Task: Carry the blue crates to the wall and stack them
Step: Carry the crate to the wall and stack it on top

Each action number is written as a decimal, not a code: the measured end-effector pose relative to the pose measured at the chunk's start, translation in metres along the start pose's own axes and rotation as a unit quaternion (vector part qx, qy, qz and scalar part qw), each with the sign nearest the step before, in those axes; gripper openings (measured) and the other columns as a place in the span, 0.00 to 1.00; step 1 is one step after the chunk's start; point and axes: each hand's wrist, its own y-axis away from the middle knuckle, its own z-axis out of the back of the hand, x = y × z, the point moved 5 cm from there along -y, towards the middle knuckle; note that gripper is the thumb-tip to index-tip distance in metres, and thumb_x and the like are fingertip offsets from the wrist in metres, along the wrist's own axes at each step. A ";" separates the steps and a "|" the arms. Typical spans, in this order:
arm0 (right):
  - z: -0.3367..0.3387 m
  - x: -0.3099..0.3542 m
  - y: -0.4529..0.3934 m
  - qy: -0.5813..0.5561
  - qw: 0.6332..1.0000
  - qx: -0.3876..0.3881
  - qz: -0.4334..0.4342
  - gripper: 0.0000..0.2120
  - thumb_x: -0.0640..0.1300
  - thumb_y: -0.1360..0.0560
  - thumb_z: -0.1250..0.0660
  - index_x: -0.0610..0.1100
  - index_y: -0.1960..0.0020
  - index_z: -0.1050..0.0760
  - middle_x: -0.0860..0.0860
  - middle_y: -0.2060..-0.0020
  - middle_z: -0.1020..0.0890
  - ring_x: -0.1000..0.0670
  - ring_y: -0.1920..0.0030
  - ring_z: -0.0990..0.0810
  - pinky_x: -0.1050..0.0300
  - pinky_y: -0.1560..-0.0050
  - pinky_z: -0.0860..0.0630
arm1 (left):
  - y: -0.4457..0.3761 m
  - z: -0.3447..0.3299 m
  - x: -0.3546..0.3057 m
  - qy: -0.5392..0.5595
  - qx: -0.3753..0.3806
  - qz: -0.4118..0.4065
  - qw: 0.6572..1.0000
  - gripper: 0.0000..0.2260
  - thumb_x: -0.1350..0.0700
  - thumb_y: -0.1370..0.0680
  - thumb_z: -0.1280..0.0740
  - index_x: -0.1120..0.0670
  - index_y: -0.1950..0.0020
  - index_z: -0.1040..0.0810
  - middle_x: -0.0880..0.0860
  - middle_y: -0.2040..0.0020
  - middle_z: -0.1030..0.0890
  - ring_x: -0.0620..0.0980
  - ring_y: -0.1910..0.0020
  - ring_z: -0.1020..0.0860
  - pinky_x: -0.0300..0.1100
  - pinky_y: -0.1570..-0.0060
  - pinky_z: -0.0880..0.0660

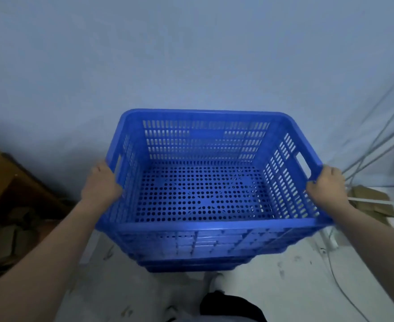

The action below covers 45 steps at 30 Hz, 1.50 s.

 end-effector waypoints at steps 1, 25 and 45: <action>0.002 -0.008 0.003 -0.029 0.999 0.004 -0.033 0.20 0.38 0.28 0.37 0.30 0.38 0.31 0.31 0.43 0.26 0.32 0.44 0.27 0.41 0.42 0.29 | -0.003 -0.001 0.005 0.024 0.006 0.011 1.000 0.22 0.59 0.32 0.34 0.66 0.40 0.32 0.66 0.44 0.25 0.67 0.45 0.24 0.56 0.47 0.25; -0.010 -0.005 -0.029 -0.235 0.953 0.026 -0.188 0.18 0.52 0.25 0.36 0.36 0.58 0.22 0.39 0.63 0.21 0.38 0.59 0.21 0.54 0.58 0.30 | -0.045 0.029 -0.001 0.077 -0.010 0.039 0.996 0.09 0.59 0.27 0.31 0.65 0.59 0.24 0.61 0.67 0.23 0.60 0.63 0.23 0.49 0.60 0.25; -0.011 -0.015 0.044 -0.011 0.990 0.030 -0.137 0.26 0.52 0.26 0.36 0.41 0.32 0.33 0.35 0.37 0.29 0.34 0.36 0.30 0.40 0.35 0.32 | 0.002 0.009 0.015 0.033 -0.070 -0.042 0.996 0.22 0.59 0.25 0.36 0.67 0.35 0.36 0.68 0.38 0.30 0.68 0.39 0.30 0.60 0.41 0.30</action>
